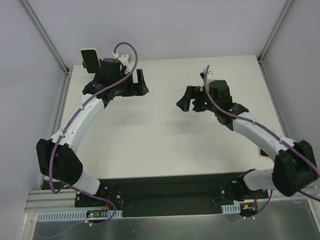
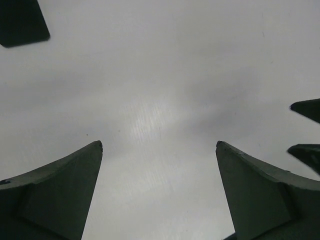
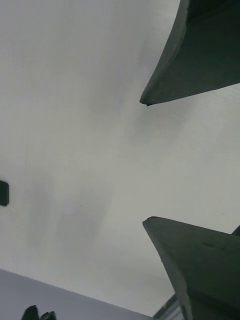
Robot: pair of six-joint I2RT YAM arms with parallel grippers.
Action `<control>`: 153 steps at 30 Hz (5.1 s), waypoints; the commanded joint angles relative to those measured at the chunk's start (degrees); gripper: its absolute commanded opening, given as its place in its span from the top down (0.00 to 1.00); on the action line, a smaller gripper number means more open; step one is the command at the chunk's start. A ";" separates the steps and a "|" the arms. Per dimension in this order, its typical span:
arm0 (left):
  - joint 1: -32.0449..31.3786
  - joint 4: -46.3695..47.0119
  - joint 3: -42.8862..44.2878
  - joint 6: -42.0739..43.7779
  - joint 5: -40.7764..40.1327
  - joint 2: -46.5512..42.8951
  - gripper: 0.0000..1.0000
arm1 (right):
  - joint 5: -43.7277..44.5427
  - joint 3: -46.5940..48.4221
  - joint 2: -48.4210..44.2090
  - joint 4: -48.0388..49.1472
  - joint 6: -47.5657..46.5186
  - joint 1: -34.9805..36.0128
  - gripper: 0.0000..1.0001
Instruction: Place the phone on the phone stand
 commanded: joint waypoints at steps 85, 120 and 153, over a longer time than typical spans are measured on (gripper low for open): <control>-8.47 2.42 -4.95 -0.71 16.67 0.32 0.04 | 23.07 -1.41 6.64 -34.72 1.71 -26.00 0.99; -5.83 21.49 -8.91 -18.56 48.14 15.00 0.53 | 23.59 4.74 -8.66 -11.34 -7.34 18.94 0.99; -13.57 31.42 -9.70 -10.91 62.39 2.34 0.99 | -39.78 -9.84 -19.20 -11.34 -6.64 1.53 0.89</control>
